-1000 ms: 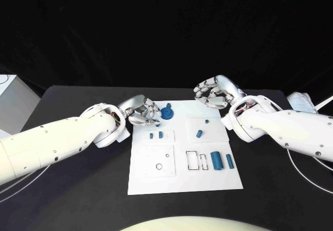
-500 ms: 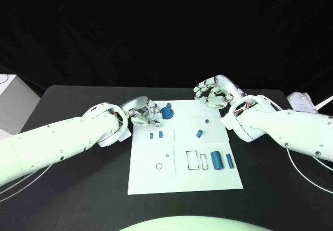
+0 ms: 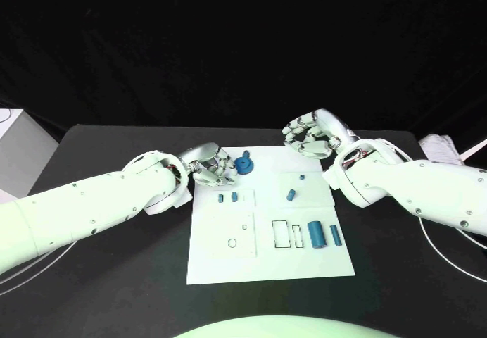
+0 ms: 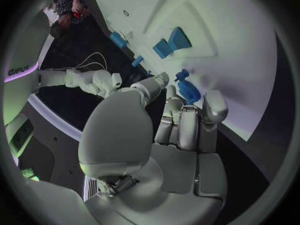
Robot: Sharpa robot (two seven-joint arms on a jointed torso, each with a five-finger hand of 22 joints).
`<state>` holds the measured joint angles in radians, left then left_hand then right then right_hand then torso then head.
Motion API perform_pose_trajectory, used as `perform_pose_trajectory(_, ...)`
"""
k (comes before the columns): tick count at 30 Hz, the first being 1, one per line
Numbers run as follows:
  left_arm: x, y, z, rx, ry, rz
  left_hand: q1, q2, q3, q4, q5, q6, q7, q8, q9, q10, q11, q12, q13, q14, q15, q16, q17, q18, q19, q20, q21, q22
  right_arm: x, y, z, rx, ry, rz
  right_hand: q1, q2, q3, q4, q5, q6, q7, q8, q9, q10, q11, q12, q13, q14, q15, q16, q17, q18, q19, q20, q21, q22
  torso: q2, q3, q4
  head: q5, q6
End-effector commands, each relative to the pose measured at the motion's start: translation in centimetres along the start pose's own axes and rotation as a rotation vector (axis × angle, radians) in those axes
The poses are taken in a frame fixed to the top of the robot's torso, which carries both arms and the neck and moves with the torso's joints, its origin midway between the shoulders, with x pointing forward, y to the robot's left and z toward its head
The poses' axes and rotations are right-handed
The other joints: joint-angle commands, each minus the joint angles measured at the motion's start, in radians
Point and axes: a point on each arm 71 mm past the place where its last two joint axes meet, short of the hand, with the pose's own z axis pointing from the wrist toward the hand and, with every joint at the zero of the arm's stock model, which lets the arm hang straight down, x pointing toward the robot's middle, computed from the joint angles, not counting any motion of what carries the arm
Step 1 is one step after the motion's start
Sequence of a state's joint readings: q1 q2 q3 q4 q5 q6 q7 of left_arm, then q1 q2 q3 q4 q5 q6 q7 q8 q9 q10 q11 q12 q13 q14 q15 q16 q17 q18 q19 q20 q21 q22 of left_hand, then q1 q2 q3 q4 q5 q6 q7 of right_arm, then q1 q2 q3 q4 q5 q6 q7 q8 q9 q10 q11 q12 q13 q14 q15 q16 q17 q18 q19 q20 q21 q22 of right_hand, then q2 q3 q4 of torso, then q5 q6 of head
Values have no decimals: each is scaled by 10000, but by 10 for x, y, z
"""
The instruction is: Assemble the parts on the task board
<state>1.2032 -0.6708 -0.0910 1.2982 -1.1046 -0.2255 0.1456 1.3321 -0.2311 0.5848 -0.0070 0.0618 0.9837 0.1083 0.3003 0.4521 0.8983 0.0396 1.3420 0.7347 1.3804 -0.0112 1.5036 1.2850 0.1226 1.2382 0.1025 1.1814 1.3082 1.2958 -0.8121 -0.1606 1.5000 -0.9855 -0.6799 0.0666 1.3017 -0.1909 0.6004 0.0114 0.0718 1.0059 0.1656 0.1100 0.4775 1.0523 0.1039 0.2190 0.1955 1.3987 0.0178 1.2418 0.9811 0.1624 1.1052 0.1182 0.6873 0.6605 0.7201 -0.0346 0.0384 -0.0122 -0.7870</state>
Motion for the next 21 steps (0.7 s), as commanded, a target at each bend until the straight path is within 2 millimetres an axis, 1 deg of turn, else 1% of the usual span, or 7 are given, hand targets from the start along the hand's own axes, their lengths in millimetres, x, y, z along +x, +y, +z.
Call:
perform_pose_trajectory(1,2,0,1,-91,220,48,10,98,23,31,16,94,14,55,-21,104,-10,67,122,96,9,40,52,-164,87,-16,79,76,1,1,0,-103,97,-12,7,-115,-34,38,20,1,38,-53,9,58,5,-35,-7,43,26,34,-15,194,-13,8,-69,9,1,2,-4,0,5)
perform_pose_trajectory(4,3,1,2,-144,240,53,24,140,58,35,15,155,4,53,-43,282,-24,160,347,142,-6,63,115,-175,127,-30,131,112,1,1,0,-107,92,-11,7,-115,-34,38,20,1,38,-53,9,58,5,-35,-7,43,26,34,-15,194,-13,8,-69,9,3,3,-7,-1,1)
perform_pose_trajectory(8,4,1,3,-189,267,54,41,171,91,33,17,194,-5,44,-65,358,-35,212,448,168,-17,77,149,-181,152,-40,165,135,1,2,0,-109,91,-9,7,-115,-34,38,20,1,38,-53,9,58,5,-35,-7,43,26,34,-15,194,-13,8,-69,9,6,2,-8,-14,-2)
perform_pose_trajectory(9,4,2,3,-195,267,54,44,177,97,33,16,201,-6,42,-69,457,-38,251,571,167,-19,77,146,-179,146,-42,159,132,1,2,0,-109,91,-8,7,-115,-34,38,20,1,38,-53,9,58,5,-35,-7,43,26,34,-15,194,-13,8,-69,9,5,1,-9,-18,-3)
perform_pose_trajectory(15,4,2,5,-229,287,59,75,223,150,24,19,244,-13,30,-94,476,-49,285,606,161,-30,79,133,-182,155,-54,176,145,1,1,0,-102,90,-6,7,-115,-34,38,20,1,38,-53,9,58,5,-35,-7,43,26,34,-15,194,-13,8,-69,9,6,6,-8,-20,-7)
perform_pose_trajectory(21,5,3,5,-240,343,52,89,254,184,21,18,286,-15,32,-106,500,-54,305,645,168,-36,83,144,-180,148,-61,173,145,1,1,0,-98,87,-6,4,-107,-38,47,32,2,43,-59,11,69,9,-53,-42,46,29,40,-12,194,-10,12,-75,11,2,3,5,-31,-17)
